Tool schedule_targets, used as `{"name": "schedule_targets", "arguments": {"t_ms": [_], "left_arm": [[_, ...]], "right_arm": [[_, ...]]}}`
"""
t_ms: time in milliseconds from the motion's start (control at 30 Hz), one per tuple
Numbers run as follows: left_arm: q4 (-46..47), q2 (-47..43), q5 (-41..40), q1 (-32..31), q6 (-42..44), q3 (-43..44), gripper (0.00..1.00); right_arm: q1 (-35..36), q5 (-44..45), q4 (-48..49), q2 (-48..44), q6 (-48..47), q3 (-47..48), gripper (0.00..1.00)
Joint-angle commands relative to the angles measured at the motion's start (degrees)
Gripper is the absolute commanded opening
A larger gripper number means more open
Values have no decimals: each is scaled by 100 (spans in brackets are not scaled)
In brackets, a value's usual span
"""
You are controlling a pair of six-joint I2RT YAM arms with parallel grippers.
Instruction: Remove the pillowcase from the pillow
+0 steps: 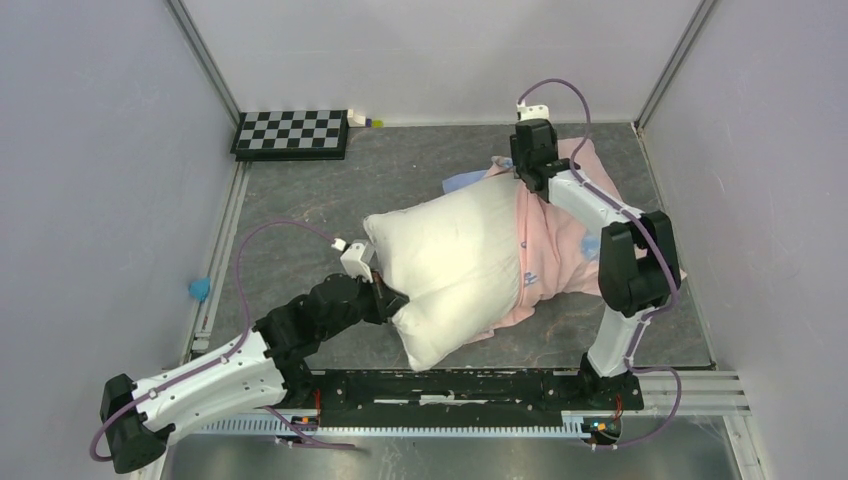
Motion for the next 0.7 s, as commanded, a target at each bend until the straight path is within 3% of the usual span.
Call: {"name": "schedule_targets", "arguments": {"t_ms": [0, 167, 233, 467, 600, 667], "left_arm": [[-852, -95, -452, -71, 88, 246, 2], [-1559, 131, -1702, 9, -662, 457, 2], [-1788, 259, -1845, 298, -773, 563, 2], [-1355, 410, -28, 3143, -201, 747, 2], [-1534, 915, 116, 3910, 22, 1422, 2], [-1530, 1137, 185, 4093, 121, 1734, 2]], "right_arm": [[-573, 648, 642, -391, 303, -342, 58], [-578, 132, 788, -682, 343, -400, 54], [-585, 44, 801, -842, 371, -415, 53], [-793, -142, 802, -1490, 450, -545, 53], [-991, -401, 634, -1701, 455, -382, 56], [-1048, -1042, 622, -1745, 346, -299, 65]]}}
